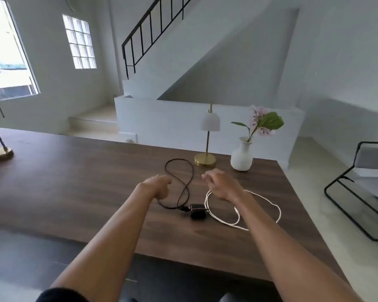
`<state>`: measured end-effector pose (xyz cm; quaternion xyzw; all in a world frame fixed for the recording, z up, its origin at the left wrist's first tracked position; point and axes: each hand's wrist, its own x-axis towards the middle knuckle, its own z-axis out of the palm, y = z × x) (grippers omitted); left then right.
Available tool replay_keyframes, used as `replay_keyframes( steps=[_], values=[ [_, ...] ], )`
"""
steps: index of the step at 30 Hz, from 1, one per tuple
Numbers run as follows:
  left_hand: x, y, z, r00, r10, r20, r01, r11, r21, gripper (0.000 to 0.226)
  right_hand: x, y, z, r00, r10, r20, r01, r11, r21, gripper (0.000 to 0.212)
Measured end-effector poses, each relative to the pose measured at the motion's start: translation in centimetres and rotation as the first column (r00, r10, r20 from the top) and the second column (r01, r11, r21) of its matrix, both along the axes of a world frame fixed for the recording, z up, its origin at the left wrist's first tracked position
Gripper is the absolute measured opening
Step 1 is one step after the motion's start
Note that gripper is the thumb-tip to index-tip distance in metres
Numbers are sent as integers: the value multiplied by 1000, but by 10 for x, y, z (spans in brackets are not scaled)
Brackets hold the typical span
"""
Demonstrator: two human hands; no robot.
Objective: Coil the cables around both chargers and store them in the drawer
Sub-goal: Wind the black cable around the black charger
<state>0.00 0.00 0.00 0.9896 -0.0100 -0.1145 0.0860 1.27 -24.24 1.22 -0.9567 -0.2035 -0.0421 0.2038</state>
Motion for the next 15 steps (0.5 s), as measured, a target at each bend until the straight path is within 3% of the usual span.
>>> replay_keyframes(
  steps=[5,9,12,15],
  values=[
    [-26,2,-27,999,-4,36,4,1000,-11,48,-21,7,-48,997,22,-80,-33,989,-145,50],
    [-44,5,-43,995,55,87,-48,996,-77,36,-23,13,-71,994,46,-100,-64,980,-186,44],
    [-53,5,-58,991,123,52,-111,976,-188,26,-23,16,-82,993,34,-116,-53,986,-159,47],
    [-58,0,-73,980,196,26,-173,912,-373,22,-27,17,-91,987,-9,-162,6,1000,-18,44]
  ],
)
